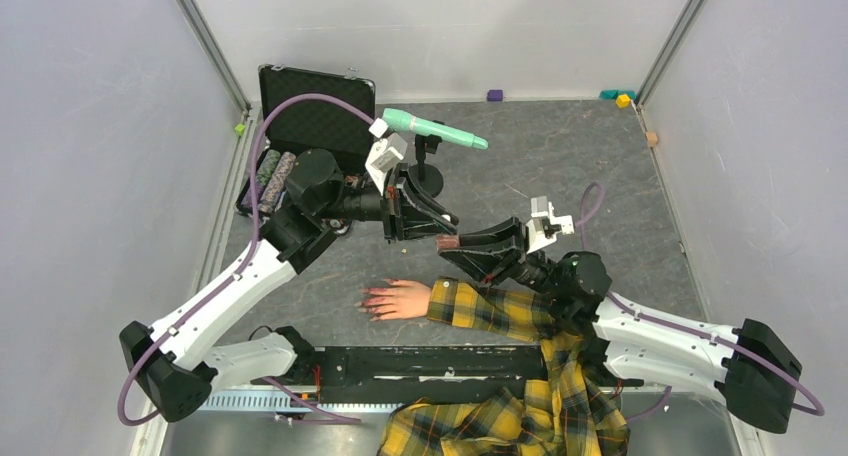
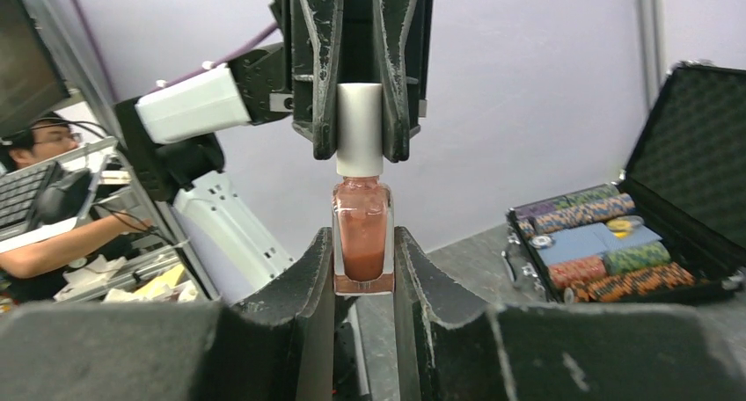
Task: Paint the nails
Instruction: Screw the nail polish bottle.
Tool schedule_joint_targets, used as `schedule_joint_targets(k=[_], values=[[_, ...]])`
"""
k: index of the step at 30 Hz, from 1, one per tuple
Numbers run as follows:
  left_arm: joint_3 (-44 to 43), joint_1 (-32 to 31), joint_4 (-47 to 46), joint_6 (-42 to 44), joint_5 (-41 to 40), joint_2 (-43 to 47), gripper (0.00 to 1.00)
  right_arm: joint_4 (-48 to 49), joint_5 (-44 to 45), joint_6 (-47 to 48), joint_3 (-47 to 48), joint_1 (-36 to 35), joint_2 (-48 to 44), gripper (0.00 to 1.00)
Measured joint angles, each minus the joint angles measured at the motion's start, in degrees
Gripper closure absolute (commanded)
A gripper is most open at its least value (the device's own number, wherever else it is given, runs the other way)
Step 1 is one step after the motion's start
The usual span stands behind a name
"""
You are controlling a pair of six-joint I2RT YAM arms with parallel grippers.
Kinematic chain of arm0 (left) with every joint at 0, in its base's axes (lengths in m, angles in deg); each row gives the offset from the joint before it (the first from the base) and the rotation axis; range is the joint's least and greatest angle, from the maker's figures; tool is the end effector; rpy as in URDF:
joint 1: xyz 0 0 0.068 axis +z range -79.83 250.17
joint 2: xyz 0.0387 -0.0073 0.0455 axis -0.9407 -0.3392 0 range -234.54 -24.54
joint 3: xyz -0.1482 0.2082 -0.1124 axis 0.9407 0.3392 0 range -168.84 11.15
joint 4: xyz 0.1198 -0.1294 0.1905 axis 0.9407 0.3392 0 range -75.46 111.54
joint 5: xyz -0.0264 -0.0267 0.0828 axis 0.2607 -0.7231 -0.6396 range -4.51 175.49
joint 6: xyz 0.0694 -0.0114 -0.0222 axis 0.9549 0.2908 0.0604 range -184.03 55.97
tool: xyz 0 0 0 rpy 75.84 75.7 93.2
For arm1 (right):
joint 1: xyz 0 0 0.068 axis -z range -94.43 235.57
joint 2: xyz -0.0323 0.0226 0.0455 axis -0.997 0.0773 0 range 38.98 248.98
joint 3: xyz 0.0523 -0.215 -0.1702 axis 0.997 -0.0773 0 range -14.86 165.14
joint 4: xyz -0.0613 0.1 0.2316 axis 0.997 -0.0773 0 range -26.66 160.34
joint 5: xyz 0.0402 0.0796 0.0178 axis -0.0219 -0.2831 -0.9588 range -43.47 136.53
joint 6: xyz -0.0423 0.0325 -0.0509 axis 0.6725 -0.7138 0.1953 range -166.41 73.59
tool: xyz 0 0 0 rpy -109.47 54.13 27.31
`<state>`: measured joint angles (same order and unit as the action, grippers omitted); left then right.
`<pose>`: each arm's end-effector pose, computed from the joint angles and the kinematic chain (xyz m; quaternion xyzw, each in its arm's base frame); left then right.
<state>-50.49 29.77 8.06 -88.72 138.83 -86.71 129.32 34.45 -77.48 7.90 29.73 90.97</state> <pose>0.1564 -0.1979 0.4220 0.4121 0.5470 -0.6104 0.3980 0.1080 0.1822 0.3269 -0.1959 0.4679 0.6299 0.5881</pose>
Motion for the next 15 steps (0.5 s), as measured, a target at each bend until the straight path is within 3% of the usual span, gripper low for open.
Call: schedule_joint_targets(k=[8, 12, 13, 14, 15], values=[[0.24, -1.57, -2.86, 0.57, 2.29, 1.36, 0.97, 4.90, -3.56, -1.92, -0.79, 0.09, -0.68, 1.00], [1.03, -1.75, -4.61, 0.55, 2.21, 1.70, 0.86, 6.14, -4.09, -2.10, -0.85, 0.33, -0.22, 1.00], [1.22, -1.75, -4.76, 0.55, 2.03, 1.88, 0.82, 6.25, -4.22, -2.10, -0.85, 0.37, -0.09, 1.00], [1.46, -1.75, -4.85, 0.55, 1.70, 2.12, 0.70, 6.54, -4.33, -2.08, -0.85, 0.39, 0.15, 1.00], [1.70, -1.75, -4.87, 0.55, 1.33, 2.40, 0.51, 6.69, -4.37, -2.05, -0.85, 0.39, 0.28, 1.00]])
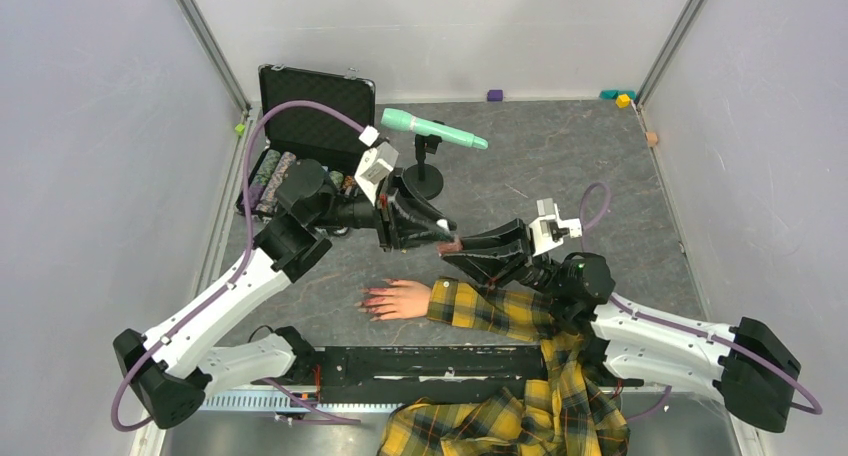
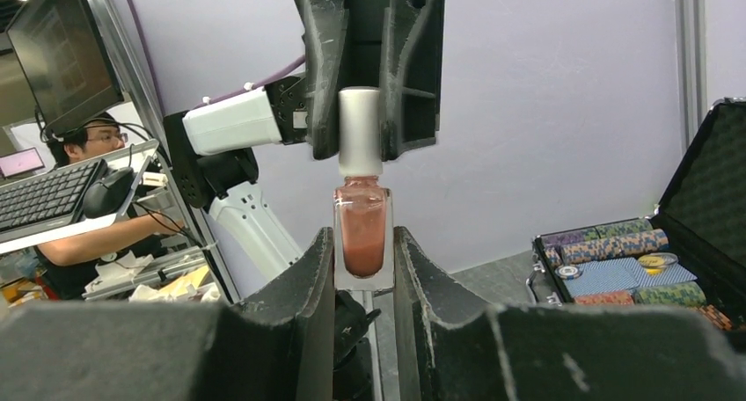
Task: Paint the nails
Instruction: Screw the nail polish bottle.
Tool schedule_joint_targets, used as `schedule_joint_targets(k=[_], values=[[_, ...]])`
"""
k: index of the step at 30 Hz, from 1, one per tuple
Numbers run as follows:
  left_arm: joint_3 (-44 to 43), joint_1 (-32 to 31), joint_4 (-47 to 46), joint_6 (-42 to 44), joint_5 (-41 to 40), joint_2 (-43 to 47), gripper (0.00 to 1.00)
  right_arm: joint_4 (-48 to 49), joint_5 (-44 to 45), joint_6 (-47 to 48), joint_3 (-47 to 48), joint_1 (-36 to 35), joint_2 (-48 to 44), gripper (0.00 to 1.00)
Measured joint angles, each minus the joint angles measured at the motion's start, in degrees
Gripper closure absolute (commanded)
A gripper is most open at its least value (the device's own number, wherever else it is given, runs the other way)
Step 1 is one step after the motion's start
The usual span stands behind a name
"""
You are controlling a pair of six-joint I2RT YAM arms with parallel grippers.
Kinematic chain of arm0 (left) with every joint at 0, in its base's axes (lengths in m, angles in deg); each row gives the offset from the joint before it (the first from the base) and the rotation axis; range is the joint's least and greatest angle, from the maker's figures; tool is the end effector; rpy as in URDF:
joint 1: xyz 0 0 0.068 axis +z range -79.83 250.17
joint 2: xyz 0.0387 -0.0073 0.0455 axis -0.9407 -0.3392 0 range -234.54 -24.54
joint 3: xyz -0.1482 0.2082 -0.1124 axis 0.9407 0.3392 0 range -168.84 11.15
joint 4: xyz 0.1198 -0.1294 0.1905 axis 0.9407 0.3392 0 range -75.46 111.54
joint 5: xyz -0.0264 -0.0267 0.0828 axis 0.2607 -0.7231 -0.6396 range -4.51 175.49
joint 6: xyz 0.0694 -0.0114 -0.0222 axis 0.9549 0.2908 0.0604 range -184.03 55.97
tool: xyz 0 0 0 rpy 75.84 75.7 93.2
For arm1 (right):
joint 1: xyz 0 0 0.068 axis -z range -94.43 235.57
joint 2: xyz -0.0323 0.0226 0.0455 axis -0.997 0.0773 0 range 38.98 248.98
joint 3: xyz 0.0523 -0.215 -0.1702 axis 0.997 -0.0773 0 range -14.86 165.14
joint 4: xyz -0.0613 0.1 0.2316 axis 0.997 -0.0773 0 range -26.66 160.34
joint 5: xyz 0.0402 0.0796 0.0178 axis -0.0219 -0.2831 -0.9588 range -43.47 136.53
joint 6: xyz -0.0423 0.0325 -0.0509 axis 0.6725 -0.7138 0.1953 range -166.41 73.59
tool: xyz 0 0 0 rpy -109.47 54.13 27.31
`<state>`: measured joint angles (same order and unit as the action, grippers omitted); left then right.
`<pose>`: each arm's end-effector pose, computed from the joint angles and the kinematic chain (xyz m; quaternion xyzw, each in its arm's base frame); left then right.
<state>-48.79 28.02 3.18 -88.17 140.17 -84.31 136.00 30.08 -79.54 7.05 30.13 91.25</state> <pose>0.1397 -0.1942 0.4299 0.4393 0.4992 -0.6194 0.4173 0.1008 0.1772 0.3333 -0.2126 0.4215 0.6608 0.5835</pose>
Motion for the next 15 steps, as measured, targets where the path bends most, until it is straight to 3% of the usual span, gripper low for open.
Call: schedule_joint_targets(k=[5, 15], values=[[1.90, -0.66, 1.11, 0.13, -1.68, 2.47, 0.02, 1.84, 2.38, 0.83, -0.02, 0.83, 0.39, 1.00], [2.80, -0.98, 9.62, 3.74, -10.93, 7.04, 0.00, 2.62, 7.96, 5.42, -0.02, 1.36, 0.09, 1.00]])
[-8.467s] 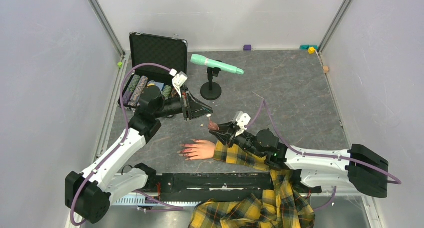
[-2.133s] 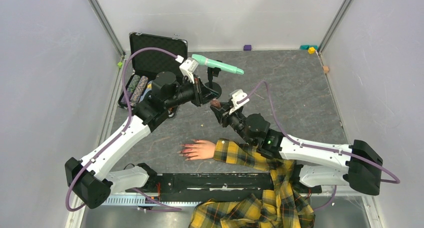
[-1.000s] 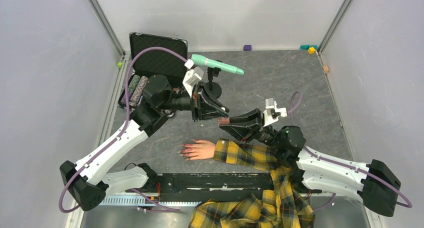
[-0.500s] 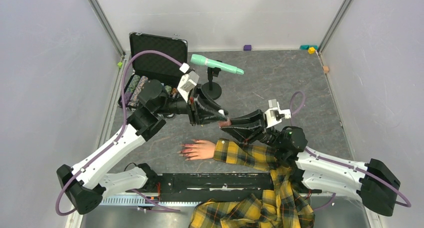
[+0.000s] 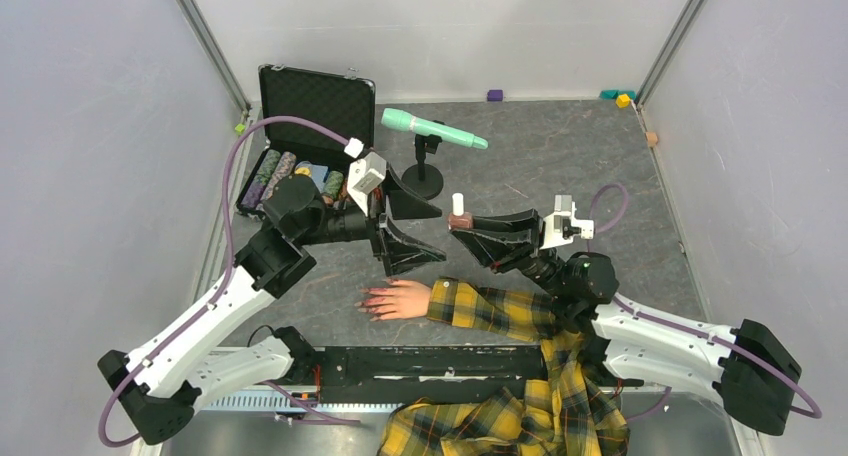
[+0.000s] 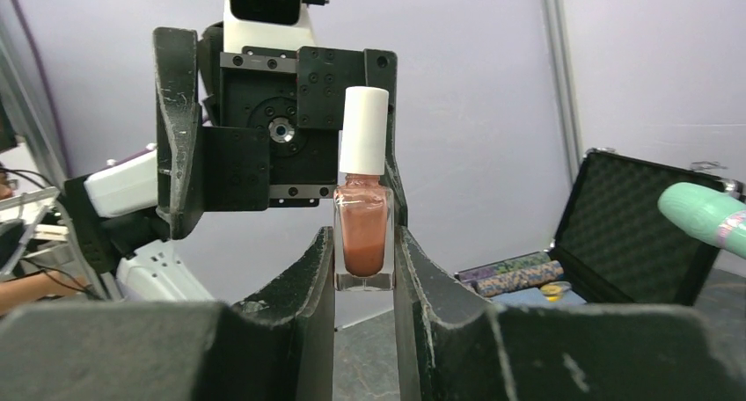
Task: Paint the nails
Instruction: Screw the nail polish bottle.
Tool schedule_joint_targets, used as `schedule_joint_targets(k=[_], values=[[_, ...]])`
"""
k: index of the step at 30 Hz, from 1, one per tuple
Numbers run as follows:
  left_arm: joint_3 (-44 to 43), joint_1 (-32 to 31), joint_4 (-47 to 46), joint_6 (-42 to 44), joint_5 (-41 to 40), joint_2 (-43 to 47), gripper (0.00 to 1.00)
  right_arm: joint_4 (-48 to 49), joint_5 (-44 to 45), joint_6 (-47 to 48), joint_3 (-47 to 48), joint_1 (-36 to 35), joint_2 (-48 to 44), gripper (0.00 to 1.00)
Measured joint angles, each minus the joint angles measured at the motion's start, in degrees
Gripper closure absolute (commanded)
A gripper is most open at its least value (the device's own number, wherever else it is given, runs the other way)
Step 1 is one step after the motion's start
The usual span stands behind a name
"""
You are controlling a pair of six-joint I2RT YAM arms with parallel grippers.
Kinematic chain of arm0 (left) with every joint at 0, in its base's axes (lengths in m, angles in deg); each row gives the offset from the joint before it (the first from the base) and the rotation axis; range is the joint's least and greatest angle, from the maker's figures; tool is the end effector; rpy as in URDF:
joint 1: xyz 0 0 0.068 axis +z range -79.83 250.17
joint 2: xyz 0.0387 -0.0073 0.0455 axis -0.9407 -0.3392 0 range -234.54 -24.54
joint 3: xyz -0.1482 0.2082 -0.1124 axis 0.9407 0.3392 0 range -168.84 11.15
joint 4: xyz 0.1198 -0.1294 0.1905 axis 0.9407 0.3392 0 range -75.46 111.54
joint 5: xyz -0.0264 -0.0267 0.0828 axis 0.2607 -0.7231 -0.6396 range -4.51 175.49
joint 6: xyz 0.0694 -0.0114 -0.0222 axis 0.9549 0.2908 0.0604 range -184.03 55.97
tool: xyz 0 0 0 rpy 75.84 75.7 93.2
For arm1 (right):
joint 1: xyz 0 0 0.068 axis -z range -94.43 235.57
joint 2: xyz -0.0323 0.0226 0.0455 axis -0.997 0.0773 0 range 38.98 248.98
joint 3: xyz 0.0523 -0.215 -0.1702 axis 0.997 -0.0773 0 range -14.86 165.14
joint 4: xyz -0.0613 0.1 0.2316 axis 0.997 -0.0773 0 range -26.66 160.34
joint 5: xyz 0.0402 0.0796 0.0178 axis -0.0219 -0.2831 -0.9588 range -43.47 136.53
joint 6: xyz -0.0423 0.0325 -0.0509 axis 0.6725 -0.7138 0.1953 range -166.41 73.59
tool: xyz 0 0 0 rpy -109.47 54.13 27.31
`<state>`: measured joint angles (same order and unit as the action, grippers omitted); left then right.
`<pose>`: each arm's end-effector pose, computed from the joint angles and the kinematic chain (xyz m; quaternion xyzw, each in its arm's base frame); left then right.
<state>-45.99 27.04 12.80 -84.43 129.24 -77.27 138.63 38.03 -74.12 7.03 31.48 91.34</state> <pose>0.1253 -0.1757 0.4200 0.3940 0.5532 -0.5751 0.4560 0.1106 0.1684 0.3389 -0.1648 0.4117 0.6110 0.6557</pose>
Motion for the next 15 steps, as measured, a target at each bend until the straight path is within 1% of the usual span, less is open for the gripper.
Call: schedule_joint_targets(k=[5, 9, 12, 15], values=[[-0.02, 0.15, 3.80, 1.88, -5.31, 0.52, 0.00, -2.47, 2.91, 4.13, 0.00, -0.04, -0.13, 1.00], [0.00, 1.22, 5.99, 1.86, -11.93, 0.83, 0.00, -5.31, 7.58, 9.16, 0.00, -1.25, 1.11, 1.00], [0.00, 3.89, 7.04, 1.44, -16.87, 0.70, 0.00, -7.52, 12.44, 13.66, 0.04, -3.80, 3.87, 1.00], [0.00, 7.54, 7.19, -0.44, -18.05, -0.50, 0.00, -9.60, 16.81, 17.62, 0.20, -6.78, 6.69, 1.00]])
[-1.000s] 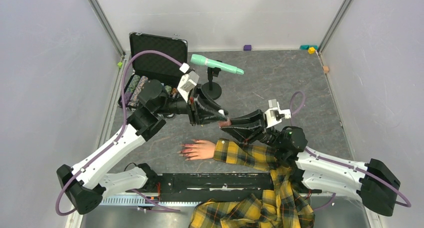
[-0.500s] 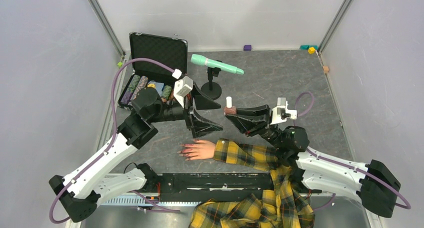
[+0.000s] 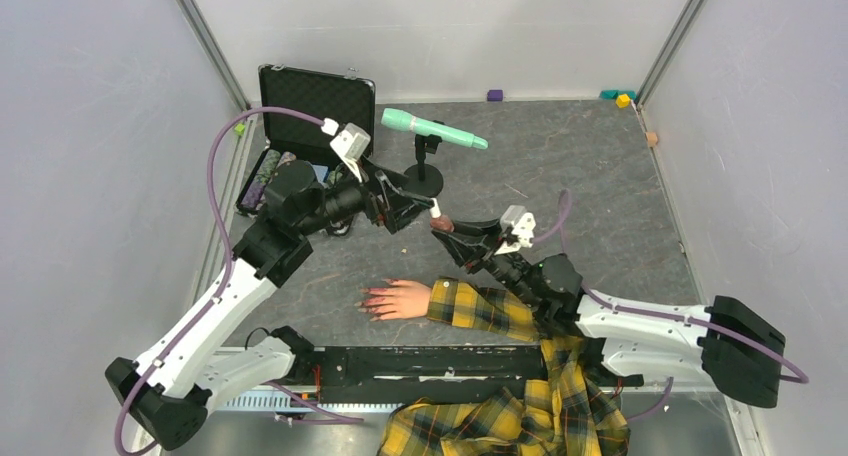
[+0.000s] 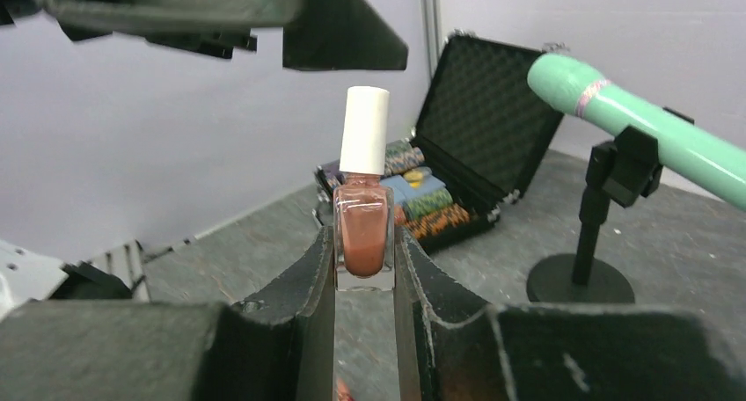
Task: Paint the nails
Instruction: Screw the nail polish bottle.
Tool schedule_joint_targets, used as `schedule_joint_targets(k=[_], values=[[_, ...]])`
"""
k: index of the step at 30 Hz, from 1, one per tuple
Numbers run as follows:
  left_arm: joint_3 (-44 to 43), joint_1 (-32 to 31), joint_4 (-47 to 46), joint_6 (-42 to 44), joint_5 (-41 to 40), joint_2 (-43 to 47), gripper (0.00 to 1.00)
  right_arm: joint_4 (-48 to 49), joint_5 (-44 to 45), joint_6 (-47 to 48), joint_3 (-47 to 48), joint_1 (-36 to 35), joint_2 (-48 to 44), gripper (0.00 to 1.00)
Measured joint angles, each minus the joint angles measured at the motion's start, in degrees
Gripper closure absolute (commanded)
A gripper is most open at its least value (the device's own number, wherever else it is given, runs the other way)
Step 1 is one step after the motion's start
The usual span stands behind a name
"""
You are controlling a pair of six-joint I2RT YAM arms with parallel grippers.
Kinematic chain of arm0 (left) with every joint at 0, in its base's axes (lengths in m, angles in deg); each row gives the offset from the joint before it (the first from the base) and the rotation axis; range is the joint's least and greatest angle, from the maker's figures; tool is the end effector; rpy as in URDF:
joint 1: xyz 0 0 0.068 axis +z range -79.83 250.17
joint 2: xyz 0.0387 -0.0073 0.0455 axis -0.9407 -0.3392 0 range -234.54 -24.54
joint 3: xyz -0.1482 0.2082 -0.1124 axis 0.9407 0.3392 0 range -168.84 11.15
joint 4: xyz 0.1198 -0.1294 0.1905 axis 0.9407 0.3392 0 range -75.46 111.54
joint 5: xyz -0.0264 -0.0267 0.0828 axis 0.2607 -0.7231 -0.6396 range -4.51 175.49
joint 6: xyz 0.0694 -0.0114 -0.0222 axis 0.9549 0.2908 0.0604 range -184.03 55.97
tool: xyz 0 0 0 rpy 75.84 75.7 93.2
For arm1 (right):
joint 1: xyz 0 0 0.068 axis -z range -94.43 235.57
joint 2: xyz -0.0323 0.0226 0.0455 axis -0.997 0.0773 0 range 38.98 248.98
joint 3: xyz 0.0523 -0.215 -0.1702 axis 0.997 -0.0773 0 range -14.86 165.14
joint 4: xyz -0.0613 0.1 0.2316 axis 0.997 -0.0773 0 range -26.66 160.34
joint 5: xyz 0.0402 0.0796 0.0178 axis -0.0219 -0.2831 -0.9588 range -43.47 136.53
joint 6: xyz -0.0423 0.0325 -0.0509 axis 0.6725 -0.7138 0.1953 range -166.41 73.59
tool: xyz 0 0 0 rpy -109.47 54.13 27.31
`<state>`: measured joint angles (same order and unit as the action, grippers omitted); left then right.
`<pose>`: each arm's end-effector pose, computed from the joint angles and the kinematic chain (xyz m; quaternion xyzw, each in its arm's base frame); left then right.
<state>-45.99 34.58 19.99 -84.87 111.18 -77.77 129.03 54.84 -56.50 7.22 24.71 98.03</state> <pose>0.1681 -0.1531 0.4032 0.2435 0.6729 -0.4619 0.5240 0.1229 0.2023 0.2972 -0.1857 0.5313 0.4459 0.6959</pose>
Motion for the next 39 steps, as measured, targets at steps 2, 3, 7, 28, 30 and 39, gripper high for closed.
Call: schedule_joint_targets(k=[2, 3, 7, 28, 30, 39], values=[[0.07, 1.90, -0.02, -1.57, 0.02, -1.14, 0.00, -1.01, 2.60, 1.97, 0.28, -1.46, 1.49, 1.00], [0.15, 2.51, 0.02, -2.14, -0.02, -1.62, 0.00, -1.18, 3.89, 2.89, 0.39, -2.14, 2.10, 1.00], [0.26, 2.86, 0.24, -3.30, -0.17, -2.64, 0.06, -1.60, 8.07, 5.18, 0.76, -3.52, 3.02, 1.00], [0.26, 2.86, 0.50, -6.01, 2.82, -8.00, 0.51, -7.30, 16.39, 11.04, 7.52, -6.62, 8.02, 1.00], [0.26, 2.84, 0.50, -6.16, 3.10, -8.13, 0.55, -7.43, 16.46, 11.30, 7.72, -6.67, 8.17, 1.00], [0.24, 2.75, 0.52, -6.56, 4.35, -9.14, 0.61, -7.69, 17.57, 11.76, 7.82, -7.02, 8.20, 1.00]])
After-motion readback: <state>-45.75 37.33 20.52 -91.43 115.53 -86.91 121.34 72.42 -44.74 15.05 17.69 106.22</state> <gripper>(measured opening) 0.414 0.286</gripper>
